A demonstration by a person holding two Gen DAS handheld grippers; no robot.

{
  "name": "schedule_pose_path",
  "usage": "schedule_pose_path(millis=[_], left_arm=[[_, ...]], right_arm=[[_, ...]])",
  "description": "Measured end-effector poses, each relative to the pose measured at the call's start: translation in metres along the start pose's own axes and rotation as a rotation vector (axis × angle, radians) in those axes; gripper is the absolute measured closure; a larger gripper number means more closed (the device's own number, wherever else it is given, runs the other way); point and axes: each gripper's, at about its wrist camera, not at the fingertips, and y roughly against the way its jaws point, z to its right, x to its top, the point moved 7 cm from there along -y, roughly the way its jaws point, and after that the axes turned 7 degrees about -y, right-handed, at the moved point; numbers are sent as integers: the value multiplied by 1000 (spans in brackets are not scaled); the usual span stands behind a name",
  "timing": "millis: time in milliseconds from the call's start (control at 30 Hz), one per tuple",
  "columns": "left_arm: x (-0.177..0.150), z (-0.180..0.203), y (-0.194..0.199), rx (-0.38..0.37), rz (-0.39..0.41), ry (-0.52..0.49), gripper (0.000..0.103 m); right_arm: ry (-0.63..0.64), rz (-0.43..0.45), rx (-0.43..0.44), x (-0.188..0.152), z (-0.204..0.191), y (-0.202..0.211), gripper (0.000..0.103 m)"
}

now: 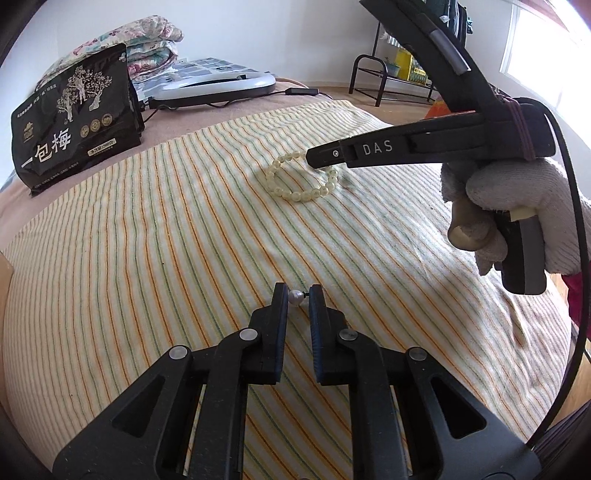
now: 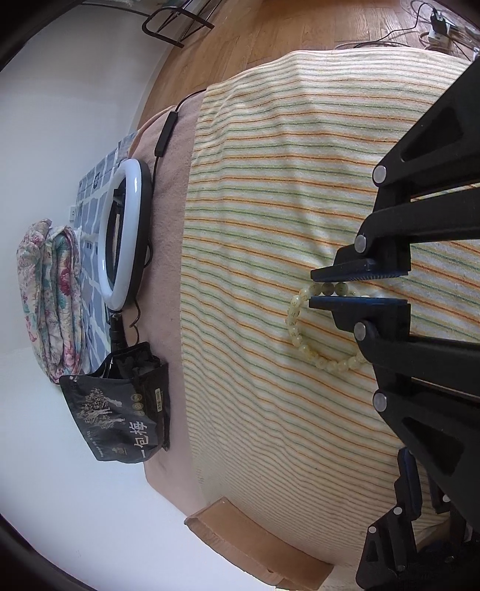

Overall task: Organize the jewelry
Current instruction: 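Carry the pearl bead with the left tool while the right tool carries the cream bracelet to the box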

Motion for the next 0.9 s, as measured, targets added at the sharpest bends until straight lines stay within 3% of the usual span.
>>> schedule_pose_path(millis=[400, 900], left_arm=[[-1, -19, 35, 27, 36, 15, 93], [5, -58, 114, 84, 127, 44, 93]], right_arm=[[66, 43, 3, 6, -35, 41, 98], [124, 107, -9, 4, -86, 105, 98]])
